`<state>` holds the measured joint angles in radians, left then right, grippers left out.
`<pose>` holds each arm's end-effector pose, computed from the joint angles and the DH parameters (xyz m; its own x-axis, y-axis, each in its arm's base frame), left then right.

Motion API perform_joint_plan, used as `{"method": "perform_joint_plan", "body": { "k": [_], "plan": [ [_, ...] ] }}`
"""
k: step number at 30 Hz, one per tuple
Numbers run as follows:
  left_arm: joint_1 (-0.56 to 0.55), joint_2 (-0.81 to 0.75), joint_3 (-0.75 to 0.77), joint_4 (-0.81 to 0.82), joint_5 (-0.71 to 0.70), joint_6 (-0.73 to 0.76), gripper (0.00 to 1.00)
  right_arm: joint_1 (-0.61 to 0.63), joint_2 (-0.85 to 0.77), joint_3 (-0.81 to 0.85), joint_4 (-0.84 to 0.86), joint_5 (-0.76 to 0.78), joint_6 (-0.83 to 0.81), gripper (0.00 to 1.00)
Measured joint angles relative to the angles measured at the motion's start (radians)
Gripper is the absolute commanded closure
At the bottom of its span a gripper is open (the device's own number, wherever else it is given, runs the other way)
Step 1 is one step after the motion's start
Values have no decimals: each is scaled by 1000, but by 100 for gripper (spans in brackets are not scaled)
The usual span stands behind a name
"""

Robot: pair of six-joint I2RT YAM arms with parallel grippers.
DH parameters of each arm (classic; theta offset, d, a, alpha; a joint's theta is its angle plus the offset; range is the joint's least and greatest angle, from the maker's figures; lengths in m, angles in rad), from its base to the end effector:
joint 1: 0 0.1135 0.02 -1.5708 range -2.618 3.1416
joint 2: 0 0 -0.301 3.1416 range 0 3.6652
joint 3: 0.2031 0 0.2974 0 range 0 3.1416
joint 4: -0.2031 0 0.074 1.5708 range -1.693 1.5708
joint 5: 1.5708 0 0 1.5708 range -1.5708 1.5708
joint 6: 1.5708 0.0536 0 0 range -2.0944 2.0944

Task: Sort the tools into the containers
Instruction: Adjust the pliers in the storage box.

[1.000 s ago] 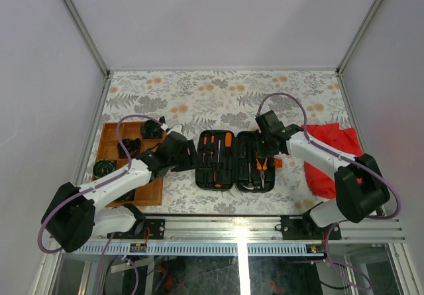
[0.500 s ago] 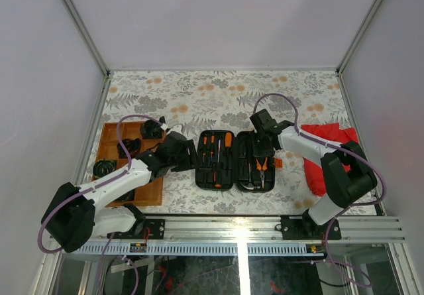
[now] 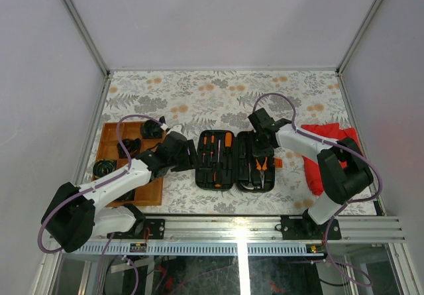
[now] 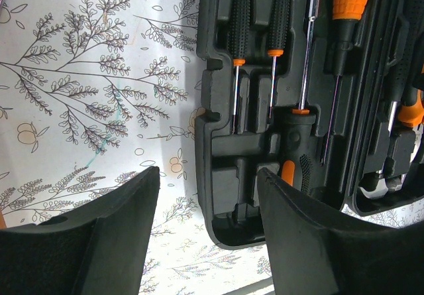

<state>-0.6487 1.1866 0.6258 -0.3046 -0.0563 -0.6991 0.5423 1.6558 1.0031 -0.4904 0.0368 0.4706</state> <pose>0.2157 -0.1598 0.1913 -0.8338 -0.1741 -0.5238 0.0490 0.9219 -0.3844 0.3148 0.1874 0.1681 -0.9226 -0.0269 -0.3849 -0.0946 0.9829 0.1582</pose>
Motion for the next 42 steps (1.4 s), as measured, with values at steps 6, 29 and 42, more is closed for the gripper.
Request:
{"method": "perform_joint_plan", "body": {
  "k": [6,29,42],
  "plan": [
    [1,-1,0,0,-1,0,39,0,-33,-22,18,0,-3,81],
    [1,-24,0,-1,-8,0,39,0,-180,-130,-42,115,1,85],
    [2,-32,0,-2,-8,0,39,0,-117,-99,-49,104,0,92]
  ]
}}
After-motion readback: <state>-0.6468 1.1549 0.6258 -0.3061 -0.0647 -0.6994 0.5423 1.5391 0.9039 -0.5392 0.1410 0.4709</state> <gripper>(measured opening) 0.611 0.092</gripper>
